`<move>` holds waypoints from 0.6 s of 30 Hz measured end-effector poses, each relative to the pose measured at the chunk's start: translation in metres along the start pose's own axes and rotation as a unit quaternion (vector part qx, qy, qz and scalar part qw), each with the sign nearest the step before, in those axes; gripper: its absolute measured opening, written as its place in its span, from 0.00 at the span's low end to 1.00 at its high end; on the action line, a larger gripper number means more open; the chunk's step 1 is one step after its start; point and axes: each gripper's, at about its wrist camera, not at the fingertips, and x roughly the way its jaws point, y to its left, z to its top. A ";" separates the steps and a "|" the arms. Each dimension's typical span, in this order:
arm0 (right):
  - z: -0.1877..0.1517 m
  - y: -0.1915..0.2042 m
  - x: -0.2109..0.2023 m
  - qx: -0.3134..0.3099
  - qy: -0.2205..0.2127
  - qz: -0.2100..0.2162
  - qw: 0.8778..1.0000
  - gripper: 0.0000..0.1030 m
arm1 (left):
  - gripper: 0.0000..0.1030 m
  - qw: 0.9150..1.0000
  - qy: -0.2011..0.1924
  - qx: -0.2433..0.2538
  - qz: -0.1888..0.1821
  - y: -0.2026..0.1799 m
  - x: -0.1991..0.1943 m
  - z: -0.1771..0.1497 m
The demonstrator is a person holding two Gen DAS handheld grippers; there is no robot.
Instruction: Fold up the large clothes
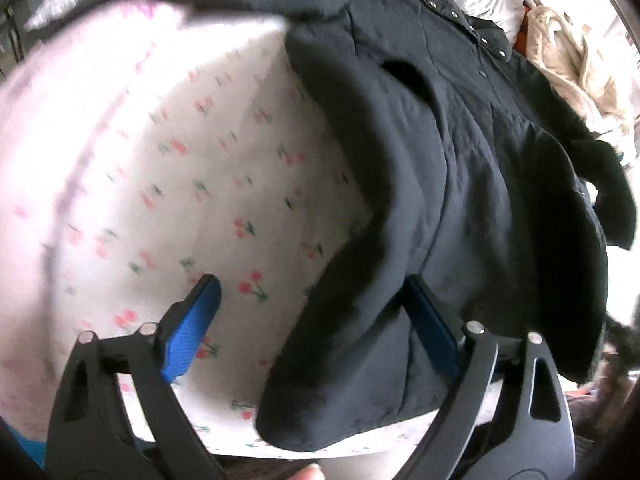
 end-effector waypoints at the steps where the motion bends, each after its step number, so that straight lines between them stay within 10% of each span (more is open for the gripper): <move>1: -0.001 -0.002 0.002 0.007 0.003 0.010 1.000 1.00 | 0.87 1.000 0.002 -0.001 -0.014 0.000 0.003 -0.003; 5: -0.006 -0.004 0.014 0.048 0.021 0.119 0.992 0.81 | 0.71 0.996 0.016 -0.007 -0.084 -0.004 0.009 -0.014; 9: -0.014 0.007 0.028 0.045 0.057 0.163 0.984 0.13 | 0.26 0.990 0.040 -0.012 -0.131 -0.010 0.010 -0.025; 18: 0.003 -0.002 -0.099 0.002 -0.080 0.118 0.990 0.09 | 0.09 0.981 -0.007 -0.002 -0.191 -0.024 -0.099 -0.027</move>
